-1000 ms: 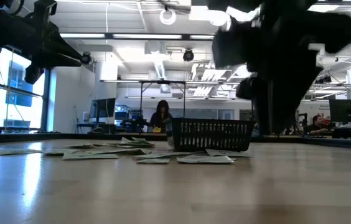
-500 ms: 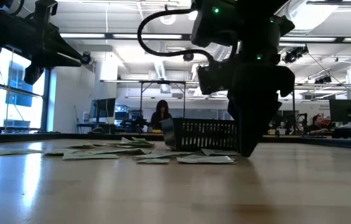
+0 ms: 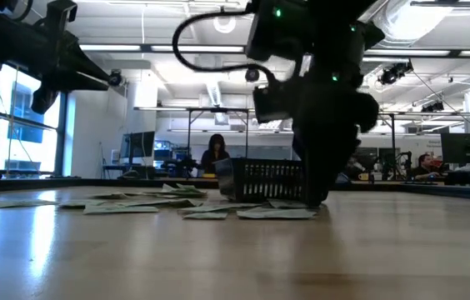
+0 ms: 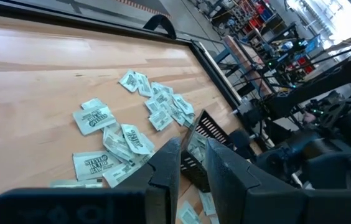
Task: Pick and place Stevia / Truvia into bins
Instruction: Put the green stevia packet into the black bin
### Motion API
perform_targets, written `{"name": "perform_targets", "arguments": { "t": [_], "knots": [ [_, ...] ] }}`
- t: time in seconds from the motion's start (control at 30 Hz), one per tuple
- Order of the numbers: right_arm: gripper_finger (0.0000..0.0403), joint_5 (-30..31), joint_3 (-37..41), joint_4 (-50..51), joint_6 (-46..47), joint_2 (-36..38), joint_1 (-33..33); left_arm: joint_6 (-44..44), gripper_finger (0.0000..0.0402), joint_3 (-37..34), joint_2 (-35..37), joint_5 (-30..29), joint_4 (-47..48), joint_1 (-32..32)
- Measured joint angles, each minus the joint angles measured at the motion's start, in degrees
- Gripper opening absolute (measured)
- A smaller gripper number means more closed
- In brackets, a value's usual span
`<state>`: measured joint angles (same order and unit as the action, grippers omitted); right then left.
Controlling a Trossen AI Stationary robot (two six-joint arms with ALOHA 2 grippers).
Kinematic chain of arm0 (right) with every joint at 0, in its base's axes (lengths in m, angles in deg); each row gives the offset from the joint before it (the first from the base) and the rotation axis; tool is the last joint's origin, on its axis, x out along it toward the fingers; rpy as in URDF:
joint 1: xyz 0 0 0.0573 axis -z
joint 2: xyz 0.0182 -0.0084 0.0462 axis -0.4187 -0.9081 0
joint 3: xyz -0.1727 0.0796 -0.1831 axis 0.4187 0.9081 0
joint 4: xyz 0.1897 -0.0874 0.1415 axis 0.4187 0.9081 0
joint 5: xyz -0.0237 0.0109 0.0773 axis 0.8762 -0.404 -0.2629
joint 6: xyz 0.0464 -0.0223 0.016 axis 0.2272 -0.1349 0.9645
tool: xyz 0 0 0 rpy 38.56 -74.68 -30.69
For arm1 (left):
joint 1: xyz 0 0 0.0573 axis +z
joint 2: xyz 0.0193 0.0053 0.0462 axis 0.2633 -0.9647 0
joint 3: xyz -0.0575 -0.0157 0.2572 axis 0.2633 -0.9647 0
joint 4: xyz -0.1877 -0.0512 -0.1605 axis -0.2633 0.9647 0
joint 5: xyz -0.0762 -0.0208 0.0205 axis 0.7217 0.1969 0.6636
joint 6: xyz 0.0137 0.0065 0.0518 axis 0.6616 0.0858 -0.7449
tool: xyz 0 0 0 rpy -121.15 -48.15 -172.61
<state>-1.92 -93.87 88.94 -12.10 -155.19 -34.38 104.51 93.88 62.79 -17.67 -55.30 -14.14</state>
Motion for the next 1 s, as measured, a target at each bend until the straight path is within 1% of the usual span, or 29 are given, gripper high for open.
{"name": "perform_targets", "arguments": {
  "t": [0.07,0.17,0.37,0.5,0.7,0.87,1.0],
  "knots": [
    [0.0238,-2.32,-0.05,-0.08,0.13,-0.27,-0.03,0.02,0.0111,0.00,0.00,-0.02,0.49,0.00],
    [0.0237,-3.89,-0.32,1.05,1.61,-0.28,-0.80,0.17,0.0111,0.00,0.00,-0.03,0.97,0.00],
    [0.0228,-4.34,-1.16,8.63,6.20,0.17,-3.86,0.15,0.0111,0.00,0.00,-0.22,1.13,0.00],
    [0.0218,-2.51,-3.24,10.99,6.31,0.19,-6.01,-0.26,0.0111,0.00,0.00,-0.56,1.39,0.00],
    [0.0205,5.18,-5.59,11.79,6.11,0.34,-7.45,-0.26,0.0111,0.00,0.00,-0.61,1.52,0.00],
    [0.0208,5.81,-3.06,10.77,6.20,0.38,-7.11,-0.26,0.0111,0.00,0.00,-0.57,1.51,0.00],
    [0.0211,4.39,-0.11,7.60,6.22,0.38,-5.84,-0.26,0.0111,0.00,0.00,-0.57,1.51,0.00]
  ]
}}
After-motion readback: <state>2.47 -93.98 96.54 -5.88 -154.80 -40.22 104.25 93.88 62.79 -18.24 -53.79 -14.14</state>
